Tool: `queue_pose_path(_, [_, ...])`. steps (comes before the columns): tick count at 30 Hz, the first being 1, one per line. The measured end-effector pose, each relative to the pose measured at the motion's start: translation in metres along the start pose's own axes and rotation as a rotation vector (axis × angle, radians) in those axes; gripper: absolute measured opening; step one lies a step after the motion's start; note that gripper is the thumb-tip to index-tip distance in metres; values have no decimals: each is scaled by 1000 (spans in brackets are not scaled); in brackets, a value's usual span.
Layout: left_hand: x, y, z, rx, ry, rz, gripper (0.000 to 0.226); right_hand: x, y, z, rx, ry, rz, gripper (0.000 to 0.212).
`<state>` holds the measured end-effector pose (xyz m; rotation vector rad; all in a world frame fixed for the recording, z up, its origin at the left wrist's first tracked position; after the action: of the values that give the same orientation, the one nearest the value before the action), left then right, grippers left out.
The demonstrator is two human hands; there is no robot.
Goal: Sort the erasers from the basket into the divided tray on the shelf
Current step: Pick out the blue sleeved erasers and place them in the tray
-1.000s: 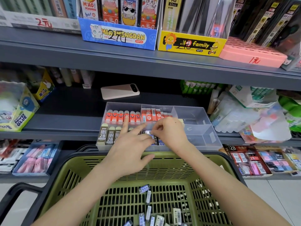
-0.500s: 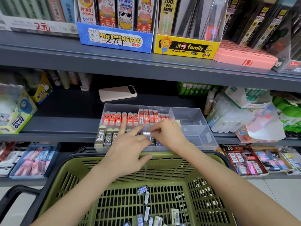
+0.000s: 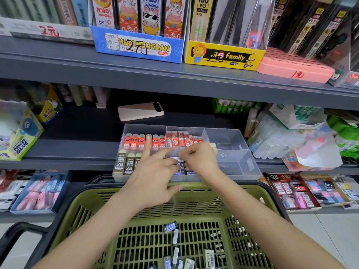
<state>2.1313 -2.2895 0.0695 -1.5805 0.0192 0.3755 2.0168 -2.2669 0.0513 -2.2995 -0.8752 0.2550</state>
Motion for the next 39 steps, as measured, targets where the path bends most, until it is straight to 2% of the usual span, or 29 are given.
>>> queue_pose_path(3, [0, 2, -1, 0, 2, -1, 52, 1, 0, 3, -44, 36, 43, 14])
queue_pose_path(6, [0, 4, -1, 10, 6, -11, 53, 1, 0, 8, -73, 85, 53, 17])
queue_pose_path(9, [-1, 5, -2, 7, 14, -23, 54, 0, -2, 6, -79, 64, 68, 12])
queue_pose_path(11, [-1, 4, -2, 21, 22, -15, 54, 1, -2, -4, 26, -51, 41, 16])
queue_pose_path(14, [-1, 3, -2, 42, 33, -7, 54, 9, 13, -25, 348, -324, -129, 21])
queue_pose_path(16, [-1, 2, -2, 39, 43, -6, 57, 8, 17, -30, 478, -399, -196, 19])
queue_pose_path(19, [-1, 1, -1, 48, 54, -2, 55, 7, 17, -36, 592, -446, -167, 18])
queue_pose_path(23, [0, 1, -1, 51, 54, -5, 55, 10, 12, -31, 503, -357, -67, 18])
queue_pose_path(27, [-1, 1, -1, 44, 60, 14, 60, 6, 0, -6, 62, -24, 24, 11])
queue_pose_path(30, [-1, 1, -1, 52, 59, 20, 59, 7, -5, 5, -93, 106, 75, 29])
queue_pose_path(32, [-1, 2, -1, 55, 60, 27, 58, 8, -6, 8, -143, 145, 100, 31])
queue_pose_path(35, [-1, 1, -1, 56, 58, 34, 59, 9, -7, 9, -145, 153, 130, 24])
queue_pose_path(39, [-1, 1, -1, 61, 64, 33, 58, 11, -15, 0, -30, 31, 186, 12])
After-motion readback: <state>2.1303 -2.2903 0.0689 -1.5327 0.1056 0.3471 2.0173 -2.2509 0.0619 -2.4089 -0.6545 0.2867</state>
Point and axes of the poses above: each hand's wrist, its own x-axis away from the middle knuckle, its own y-axis out of the palm, z = x × y, the point moved 10 cm from there along -x, towards the middle knuckle, and after that the axes turned 5 degrees about z, right-handed, at the moved point
